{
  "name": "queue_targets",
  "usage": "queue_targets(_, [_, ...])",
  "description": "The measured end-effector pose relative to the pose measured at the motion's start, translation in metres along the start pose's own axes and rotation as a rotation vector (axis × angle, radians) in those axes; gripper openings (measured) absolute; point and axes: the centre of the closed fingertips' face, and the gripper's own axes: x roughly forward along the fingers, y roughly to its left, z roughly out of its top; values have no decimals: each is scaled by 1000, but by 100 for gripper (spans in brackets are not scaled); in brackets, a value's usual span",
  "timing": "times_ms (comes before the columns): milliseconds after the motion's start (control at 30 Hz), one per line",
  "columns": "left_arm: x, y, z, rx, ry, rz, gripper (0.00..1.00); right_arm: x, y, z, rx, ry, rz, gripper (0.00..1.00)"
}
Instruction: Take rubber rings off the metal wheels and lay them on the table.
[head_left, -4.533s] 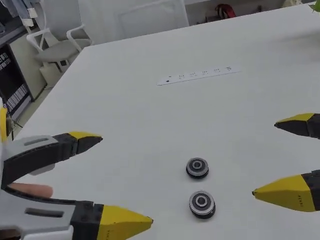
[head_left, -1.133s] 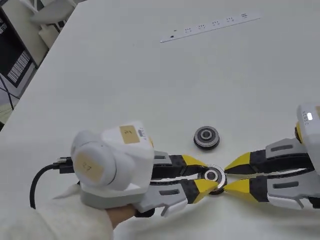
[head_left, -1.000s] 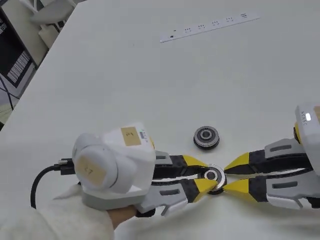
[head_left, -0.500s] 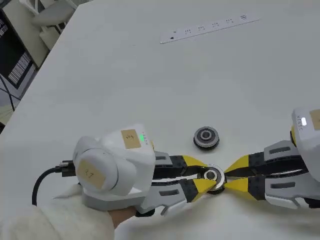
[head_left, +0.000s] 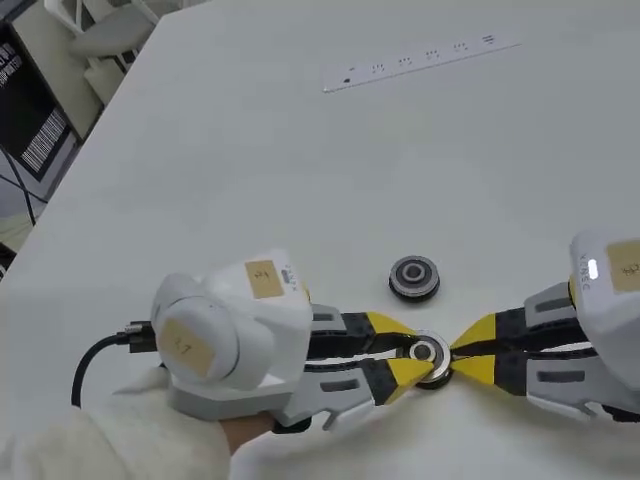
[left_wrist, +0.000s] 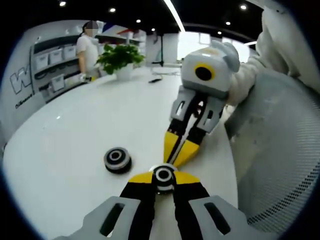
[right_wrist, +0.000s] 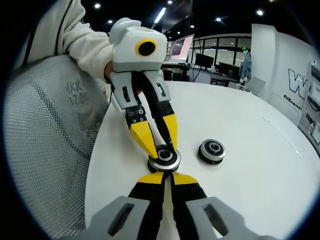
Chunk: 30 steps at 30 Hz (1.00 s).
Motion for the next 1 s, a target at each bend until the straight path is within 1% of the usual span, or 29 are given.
queue_targets(100, [1,-2,1,8,2,0,14,-2,-2,0,8,-6,-16,0])
queue_targets(133, [1,-2,1,8,2,0,14,-3,-3,0,20,-10,-19,0])
queue_targets(200, [1,-2,1,9,2,-2,14,-2,-3,-1,70,-9,-13,0])
queue_targets(233, [1,-3,2,10,2,-1,14,-2,-4,-1,126,-20,-11,0])
queue_targets(267, [1,-3,2,10,2,-1,14,-2,-4,-1,165,-28,-9,0])
queue_targets(300, [1,-3,2,11,3,0,14,-2,-6,-2,236,-43,-6,0])
queue_targets(333, [1,-3,2,13,3,0,14,-2,-6,-2,290,-56,-4,0])
queue_targets(367, [1,-3,2,13,3,1,14,-3,-8,-2,367,-75,3,0])
queue_targets(433, [1,-3,2,15,2,1,14,-3,-9,-3,495,-99,14,0])
queue_targets(467, [1,-3,2,14,1,1,14,-4,-11,-3,583,-118,28,0])
queue_targets(533, [1,-3,1,15,-3,1,14,-5,-12,-3,678,-149,46,0])
queue_targets(567, [1,-2,1,15,-5,1,14,-5,-12,-4,702,-156,50,0])
queue_targets(633, [1,-2,1,14,-7,0,14,-6,-12,-3,717,-168,54,0])
queue_targets(667, [1,-2,1,15,-9,0,14,-6,-11,-2,739,-177,61,0])
queue_targets(767, [1,-3,2,12,-13,-1,14,-6,-10,-1,766,-178,63,0])
queue_targets(867, [0,-2,1,11,-14,-1,14,-7,-10,2,801,-192,69,0])
queue_targets(1000, [1,-3,2,12,-16,-1,14,-8,-9,5,818,-202,73,0])
